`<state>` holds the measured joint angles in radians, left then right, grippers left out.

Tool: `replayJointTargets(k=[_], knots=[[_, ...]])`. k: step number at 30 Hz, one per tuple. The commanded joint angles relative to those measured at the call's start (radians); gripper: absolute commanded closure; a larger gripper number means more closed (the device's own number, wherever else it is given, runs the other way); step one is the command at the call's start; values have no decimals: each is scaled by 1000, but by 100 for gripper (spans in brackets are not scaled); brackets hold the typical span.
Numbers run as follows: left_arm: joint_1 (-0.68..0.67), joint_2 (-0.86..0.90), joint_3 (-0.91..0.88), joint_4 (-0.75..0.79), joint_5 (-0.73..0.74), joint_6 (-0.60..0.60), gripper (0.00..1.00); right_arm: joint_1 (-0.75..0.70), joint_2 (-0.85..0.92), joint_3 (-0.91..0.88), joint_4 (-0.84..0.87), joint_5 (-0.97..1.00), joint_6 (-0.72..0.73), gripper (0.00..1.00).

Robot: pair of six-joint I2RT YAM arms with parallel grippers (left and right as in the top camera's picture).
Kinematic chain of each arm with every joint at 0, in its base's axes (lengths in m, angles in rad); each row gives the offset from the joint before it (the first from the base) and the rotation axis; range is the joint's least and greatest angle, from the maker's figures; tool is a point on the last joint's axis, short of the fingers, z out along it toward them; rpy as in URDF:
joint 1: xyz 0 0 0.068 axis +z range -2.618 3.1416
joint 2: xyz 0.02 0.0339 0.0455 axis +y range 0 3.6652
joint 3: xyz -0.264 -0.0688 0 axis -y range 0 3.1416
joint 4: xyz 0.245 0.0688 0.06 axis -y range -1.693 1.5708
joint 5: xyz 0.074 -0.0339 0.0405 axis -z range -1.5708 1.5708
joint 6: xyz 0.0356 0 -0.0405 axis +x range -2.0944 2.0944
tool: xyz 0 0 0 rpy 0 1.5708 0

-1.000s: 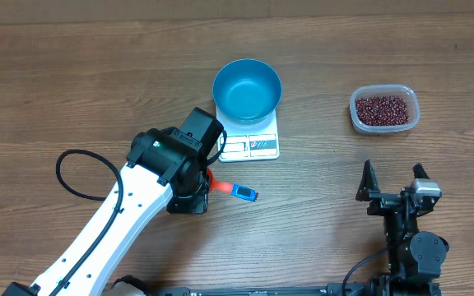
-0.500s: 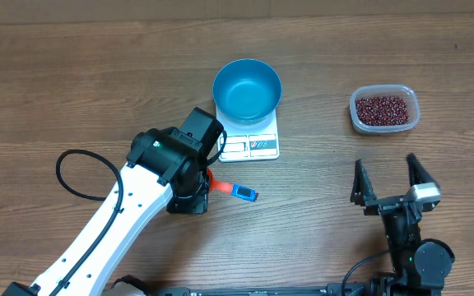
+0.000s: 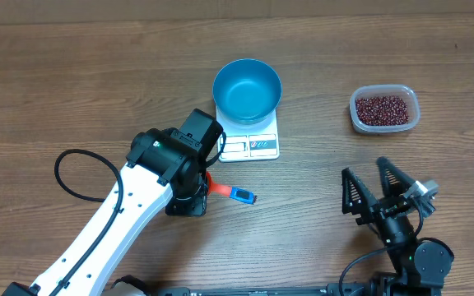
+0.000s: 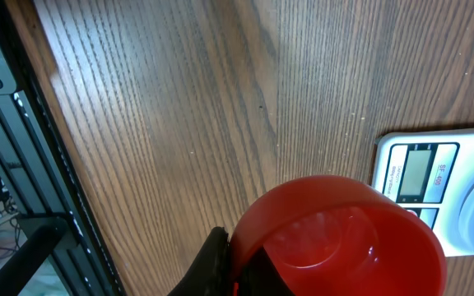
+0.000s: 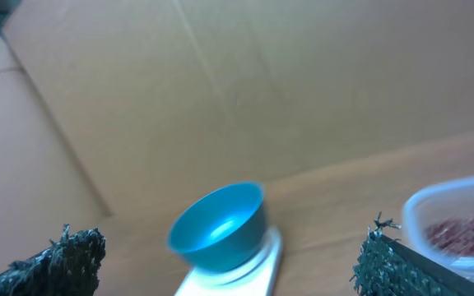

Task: Scoop item into bowl and weigh 150g on scale
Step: 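Rotate the right gripper open and move it toward the scoop handle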

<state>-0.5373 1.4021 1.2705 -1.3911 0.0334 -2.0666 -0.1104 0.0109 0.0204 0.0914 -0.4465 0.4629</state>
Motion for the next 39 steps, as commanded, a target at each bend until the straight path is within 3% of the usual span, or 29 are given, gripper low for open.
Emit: replayJointTargets(k=[1, 13, 26, 31, 39], knots=[[-6, 7, 15, -3, -3, -17, 96, 4, -8, 43, -19, -100, 154, 0], [-6, 7, 15, 1, 2, -17, 96, 4, 33, 217, -167, -170, 203, 0], [-6, 7, 15, 3, 8, -17, 96, 4, 315, 481, -461, -344, 192, 0], [-6, 7, 15, 5, 8, -17, 96, 4, 426, 508, -463, -512, 224, 0], [-6, 7, 15, 16, 8, -17, 96, 4, 545, 509, -463, -603, 315, 0]])
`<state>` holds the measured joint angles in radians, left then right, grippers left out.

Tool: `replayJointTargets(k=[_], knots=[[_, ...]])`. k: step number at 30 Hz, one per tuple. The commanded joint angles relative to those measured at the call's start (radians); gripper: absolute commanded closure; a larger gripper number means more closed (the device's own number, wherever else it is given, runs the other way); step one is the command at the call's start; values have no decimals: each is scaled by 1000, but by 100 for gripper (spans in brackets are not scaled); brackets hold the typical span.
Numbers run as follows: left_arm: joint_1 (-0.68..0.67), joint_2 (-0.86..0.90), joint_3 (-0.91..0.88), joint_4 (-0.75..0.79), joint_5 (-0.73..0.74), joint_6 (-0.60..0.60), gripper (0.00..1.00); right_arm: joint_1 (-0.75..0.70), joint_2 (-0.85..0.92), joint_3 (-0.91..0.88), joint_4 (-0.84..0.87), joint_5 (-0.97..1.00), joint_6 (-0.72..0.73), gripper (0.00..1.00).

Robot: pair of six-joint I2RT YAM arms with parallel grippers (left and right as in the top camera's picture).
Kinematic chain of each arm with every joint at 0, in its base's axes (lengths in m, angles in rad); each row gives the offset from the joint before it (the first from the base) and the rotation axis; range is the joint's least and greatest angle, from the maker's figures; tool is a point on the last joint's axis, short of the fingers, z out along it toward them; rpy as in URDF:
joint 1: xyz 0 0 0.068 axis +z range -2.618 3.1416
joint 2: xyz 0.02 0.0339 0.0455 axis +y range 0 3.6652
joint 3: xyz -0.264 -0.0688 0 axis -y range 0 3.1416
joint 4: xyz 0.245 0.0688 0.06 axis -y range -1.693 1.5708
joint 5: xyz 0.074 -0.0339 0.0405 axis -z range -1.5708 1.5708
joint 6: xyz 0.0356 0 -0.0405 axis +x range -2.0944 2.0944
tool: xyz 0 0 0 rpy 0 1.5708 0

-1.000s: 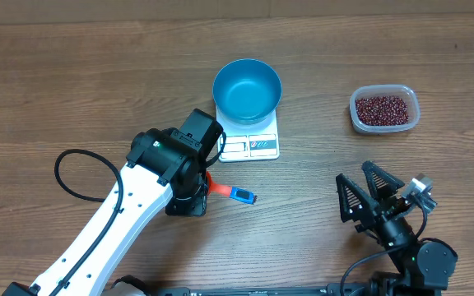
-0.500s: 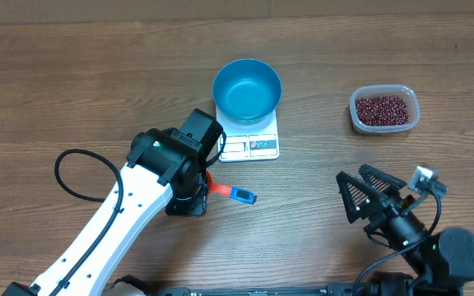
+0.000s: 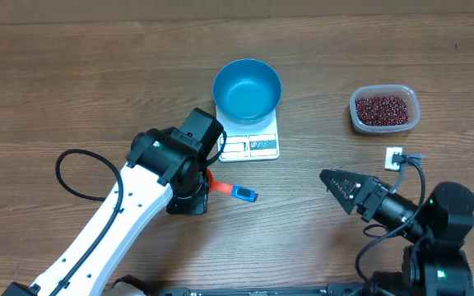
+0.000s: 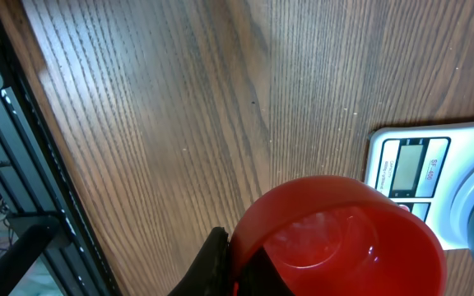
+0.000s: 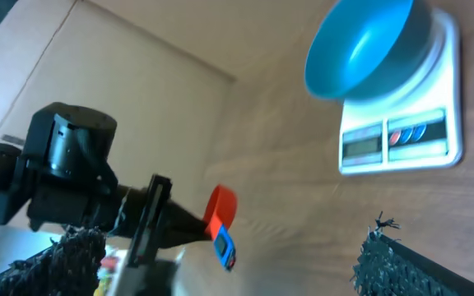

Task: Scoop item into bowl and weigh 150g on scale
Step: 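Rotate the right gripper open and move it toward the scoop handle, then close the right gripper on the blue scoop handle near the left gripper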

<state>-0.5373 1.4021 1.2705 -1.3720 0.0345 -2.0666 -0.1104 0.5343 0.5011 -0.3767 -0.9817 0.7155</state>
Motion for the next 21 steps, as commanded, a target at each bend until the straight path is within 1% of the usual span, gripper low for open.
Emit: replayJointTargets(k=[1, 4, 8, 10, 15, 21], knots=[[-6, 7, 15, -3, 6, -18, 96, 4, 29, 28, 8, -67, 86, 0], [-6, 7, 15, -3, 8, -17, 96, 4, 42, 27, 11, -36, 97, 0], [-6, 7, 15, -3, 6, -17, 96, 4, 45, 27, 2, -15, 240, 0], [-6, 7, 15, -2, -2, -18, 96, 5, 45, 27, -9, -24, 277, 0], [-6, 7, 15, 0, -8, -17, 96, 5, 45, 27, -16, -63, 280, 0], [-6, 7, 15, 16, -6, -17, 96, 5, 45, 26, -43, -64, 280, 0]])
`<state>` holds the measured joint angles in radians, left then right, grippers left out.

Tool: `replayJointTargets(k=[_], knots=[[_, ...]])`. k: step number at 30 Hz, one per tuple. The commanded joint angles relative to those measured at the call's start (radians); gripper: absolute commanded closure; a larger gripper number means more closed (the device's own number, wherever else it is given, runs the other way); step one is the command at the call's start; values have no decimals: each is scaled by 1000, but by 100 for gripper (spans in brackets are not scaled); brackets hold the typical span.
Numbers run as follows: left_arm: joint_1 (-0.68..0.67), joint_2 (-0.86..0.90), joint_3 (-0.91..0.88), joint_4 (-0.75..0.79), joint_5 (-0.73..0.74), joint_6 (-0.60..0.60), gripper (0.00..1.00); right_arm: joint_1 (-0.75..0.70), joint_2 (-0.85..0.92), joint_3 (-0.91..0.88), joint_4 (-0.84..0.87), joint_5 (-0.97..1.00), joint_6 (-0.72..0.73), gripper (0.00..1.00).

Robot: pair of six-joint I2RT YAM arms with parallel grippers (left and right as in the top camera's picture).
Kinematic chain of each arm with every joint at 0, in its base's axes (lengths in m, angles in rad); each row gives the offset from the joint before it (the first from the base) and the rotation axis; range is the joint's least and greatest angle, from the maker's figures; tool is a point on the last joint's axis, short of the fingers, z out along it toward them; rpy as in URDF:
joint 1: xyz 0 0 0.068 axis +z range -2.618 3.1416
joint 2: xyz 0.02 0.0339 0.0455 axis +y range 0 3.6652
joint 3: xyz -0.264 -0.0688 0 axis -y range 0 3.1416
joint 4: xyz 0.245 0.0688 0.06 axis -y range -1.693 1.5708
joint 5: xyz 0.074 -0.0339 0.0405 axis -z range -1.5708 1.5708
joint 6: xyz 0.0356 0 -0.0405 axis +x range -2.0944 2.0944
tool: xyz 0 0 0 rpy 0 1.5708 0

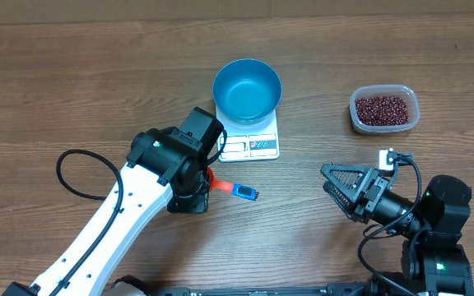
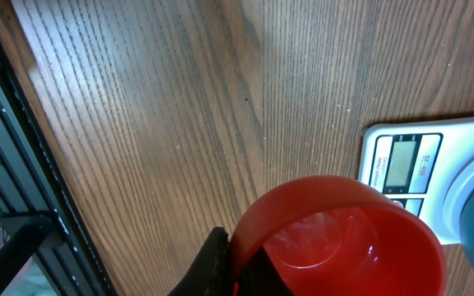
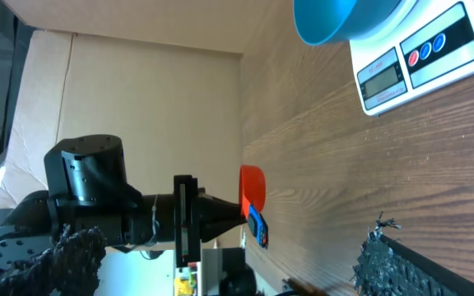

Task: Scoop item into bowl and weigh 150g on scale
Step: 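Close the right gripper on the blue scoop handle near the left gripper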

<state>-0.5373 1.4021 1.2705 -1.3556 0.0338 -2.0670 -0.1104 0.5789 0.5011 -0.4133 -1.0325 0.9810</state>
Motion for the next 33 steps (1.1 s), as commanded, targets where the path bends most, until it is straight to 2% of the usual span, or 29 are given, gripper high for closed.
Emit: replayJointTargets(k=[1, 7, 18, 28, 33], knots=[[-6, 7, 15, -1, -6, -17, 96, 5, 0, 26, -23, -13, 14, 0], [-6, 10, 15, 12, 21, -17, 96, 5, 0, 26, -101, -13, 14, 0], [-15, 28, 15, 121, 92, -17, 96, 21, 0, 26, -109, -8, -11, 0], [-113, 61, 15, 312, 96, -17, 96, 88, 0, 26, -85, 69, -13, 0], [-147, 84, 15, 349, 94, -17, 95, 141, 0, 26, -83, 148, -28, 0]])
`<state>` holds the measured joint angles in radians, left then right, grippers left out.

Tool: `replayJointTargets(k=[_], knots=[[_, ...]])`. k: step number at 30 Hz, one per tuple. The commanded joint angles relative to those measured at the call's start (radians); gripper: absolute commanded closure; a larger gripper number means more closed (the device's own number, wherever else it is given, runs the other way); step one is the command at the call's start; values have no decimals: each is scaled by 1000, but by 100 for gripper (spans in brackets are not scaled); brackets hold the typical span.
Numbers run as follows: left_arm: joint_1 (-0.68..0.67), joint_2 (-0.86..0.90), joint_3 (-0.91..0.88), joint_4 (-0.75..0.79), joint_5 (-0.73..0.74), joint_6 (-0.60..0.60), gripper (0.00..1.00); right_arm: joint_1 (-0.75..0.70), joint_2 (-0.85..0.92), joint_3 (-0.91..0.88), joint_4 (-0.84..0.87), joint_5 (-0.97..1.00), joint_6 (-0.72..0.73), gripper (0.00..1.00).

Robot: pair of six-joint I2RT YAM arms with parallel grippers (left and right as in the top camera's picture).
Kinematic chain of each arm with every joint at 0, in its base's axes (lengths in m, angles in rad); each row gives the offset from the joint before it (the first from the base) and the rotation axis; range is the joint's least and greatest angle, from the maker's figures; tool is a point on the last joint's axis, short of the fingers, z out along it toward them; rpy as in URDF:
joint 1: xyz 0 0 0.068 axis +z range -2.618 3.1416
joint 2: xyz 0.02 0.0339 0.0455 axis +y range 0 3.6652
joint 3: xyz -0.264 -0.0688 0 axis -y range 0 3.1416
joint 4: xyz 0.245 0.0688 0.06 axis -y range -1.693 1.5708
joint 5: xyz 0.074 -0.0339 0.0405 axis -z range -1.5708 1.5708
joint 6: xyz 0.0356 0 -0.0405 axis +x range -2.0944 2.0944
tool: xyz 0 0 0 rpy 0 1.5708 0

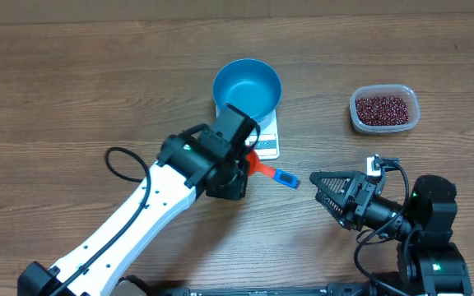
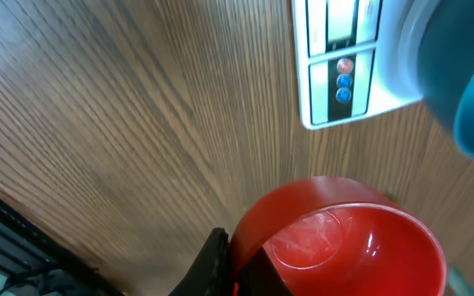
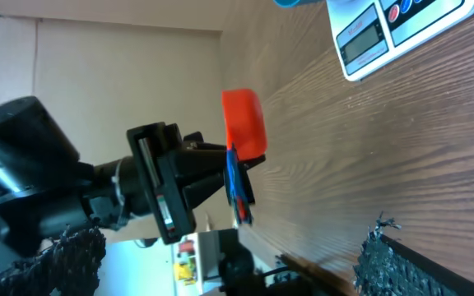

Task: Scoop item into bowl and weigh 150g on scale
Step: 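Close the right gripper on the blue scoop handle near the left gripper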

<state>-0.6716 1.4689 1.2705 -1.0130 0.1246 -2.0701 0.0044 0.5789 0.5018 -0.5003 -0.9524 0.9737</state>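
My left gripper (image 1: pixel 239 171) is shut on a red scoop (image 1: pixel 257 164) with a blue handle tip (image 1: pixel 287 178), held just in front of the white scale (image 1: pixel 262 145). The scoop's empty red cup (image 2: pixel 336 238) fills the bottom of the left wrist view, with a black finger (image 2: pixel 213 261) pressed to it. A blue bowl (image 1: pixel 247 89) stands empty on the scale. Red beans lie in a clear tub (image 1: pixel 384 109) at the back right. My right gripper (image 1: pixel 323 189) is open, pointing left at the scoop (image 3: pixel 245 123), with nothing between its fingers.
The scale's display and buttons (image 2: pixel 341 62) face the front edge. A black cable (image 1: pixel 126 164) loops off the left arm. The left arm's black gripper body (image 3: pixel 167 189) and the scale (image 3: pixel 385 25) show in the right wrist view.
My left arm has moved right with the scoop, from front left of the scale to just in front of its right half. The right gripper has shifted slightly left and stays open.
At first my left gripper held the scoop front left of the scale, and the right gripper faced the back wall near the front right. The right gripper then pointed left across the table. Now the scoop sits closer, between scale and right gripper.
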Motion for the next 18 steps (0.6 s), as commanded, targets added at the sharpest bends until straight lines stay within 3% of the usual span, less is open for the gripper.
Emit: replayJointTargets(k=[1, 9, 18], knots=[[-16, 21, 15, 9, 3, -14, 96, 38, 0, 25, 4, 89, -30, 0], [-17, 30, 15, 12, 34, -14, 96, 135, 10, 25, 5, 201, -30, 0], [-23, 30, 15, 24, 88, -14, 96, 147, 106, 25, 16, 219, -25, 0]])
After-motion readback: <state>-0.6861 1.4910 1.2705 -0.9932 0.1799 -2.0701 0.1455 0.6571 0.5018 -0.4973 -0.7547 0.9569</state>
